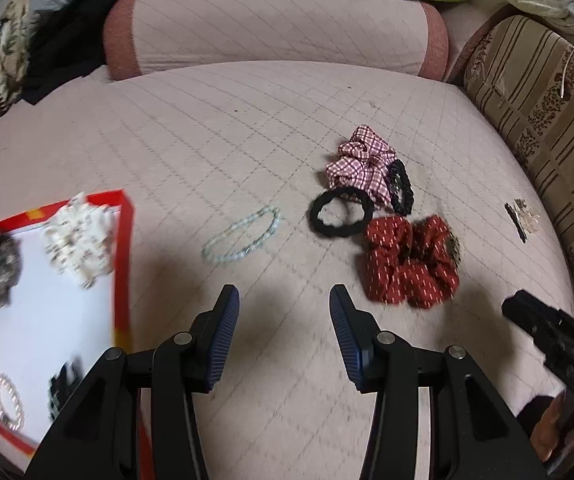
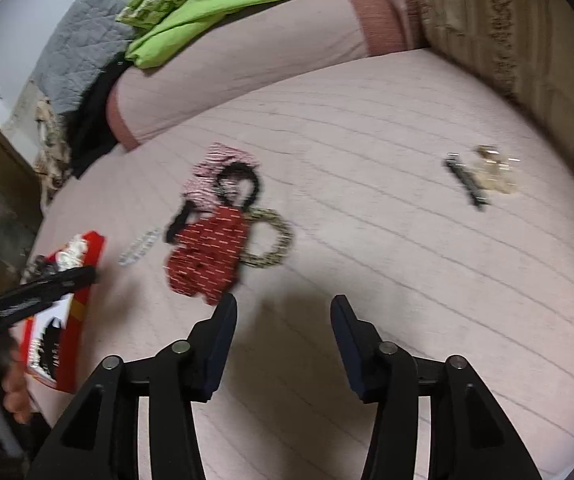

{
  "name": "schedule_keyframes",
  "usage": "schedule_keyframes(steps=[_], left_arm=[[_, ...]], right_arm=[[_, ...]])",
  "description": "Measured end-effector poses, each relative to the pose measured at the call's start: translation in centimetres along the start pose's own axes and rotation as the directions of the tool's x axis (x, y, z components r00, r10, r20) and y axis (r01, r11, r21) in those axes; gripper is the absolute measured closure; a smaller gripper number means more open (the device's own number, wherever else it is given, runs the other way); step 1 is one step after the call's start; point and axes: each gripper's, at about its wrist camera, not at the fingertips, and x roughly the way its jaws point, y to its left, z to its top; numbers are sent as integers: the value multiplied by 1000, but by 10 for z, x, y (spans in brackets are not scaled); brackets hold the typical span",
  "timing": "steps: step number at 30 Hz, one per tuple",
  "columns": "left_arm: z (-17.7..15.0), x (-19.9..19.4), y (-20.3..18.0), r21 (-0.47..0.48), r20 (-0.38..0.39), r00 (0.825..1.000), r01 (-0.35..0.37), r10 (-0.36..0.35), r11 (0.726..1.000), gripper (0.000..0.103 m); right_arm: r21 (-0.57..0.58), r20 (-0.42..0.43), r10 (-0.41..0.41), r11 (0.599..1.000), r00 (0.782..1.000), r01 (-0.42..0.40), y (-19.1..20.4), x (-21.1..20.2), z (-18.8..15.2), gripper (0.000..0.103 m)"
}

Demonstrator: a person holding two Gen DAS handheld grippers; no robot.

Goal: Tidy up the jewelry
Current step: 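Move both open tools back to the remaining scrunchies beside the tray, then grasp black ridged hair tie with left tool while right tool grasps red polka-dot scrunchie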

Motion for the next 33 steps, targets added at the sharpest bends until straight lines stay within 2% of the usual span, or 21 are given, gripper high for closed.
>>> schedule_keyframes(steps=[5, 9, 16, 22, 23, 24, 25, 26, 28, 33], left_arm=[[25, 34, 4, -40, -17, 999, 39, -40, 998, 57], [45, 54, 3, -47, -5, 998, 60, -60, 997, 57], [65, 98, -10, 18, -49, 996, 70, -69, 997, 57], [64, 108, -20, 88, -29, 999, 41, -38, 995, 58], [63, 109, -22, 98, -27, 999, 36, -34, 994, 60], [62, 109, -25, 113, -27, 999, 29, -27, 993, 72], [61, 108, -26, 128, -28, 999, 25, -22, 991, 93], [61, 107, -30, 136, -36, 999, 26, -22, 990, 97], [61, 103, -29, 128, -47, 998, 50, -44, 991, 97], [54, 72, -27, 108, -18, 997, 74, -73, 991, 97]], right_arm=[[-40, 3, 50, 998, 999, -50, 24, 21, 9, 48], [-49, 7, 60, 997, 998, -59, 36, 34, 17, 48], [-67, 1, 26, 997, 1000, -26, 44, 56, 24, 48], [-75, -3, 13, 997, 1000, -13, 43, 66, 24, 48], [-76, -2, 10, 997, 1000, -10, 43, 67, 24, 55], [-79, 1, 7, 997, 1000, -7, 43, 68, 24, 62], [-87, 1, 2, 996, 1000, -2, 44, 68, 25, 81], [-94, -2, -1, 996, 1000, 1, 45, 69, 24, 90], [-99, 6, -4, 995, 1000, 4, 47, 66, 24, 95], [-106, 40, 8, 994, 999, -4, 54, 46, 20, 96]])
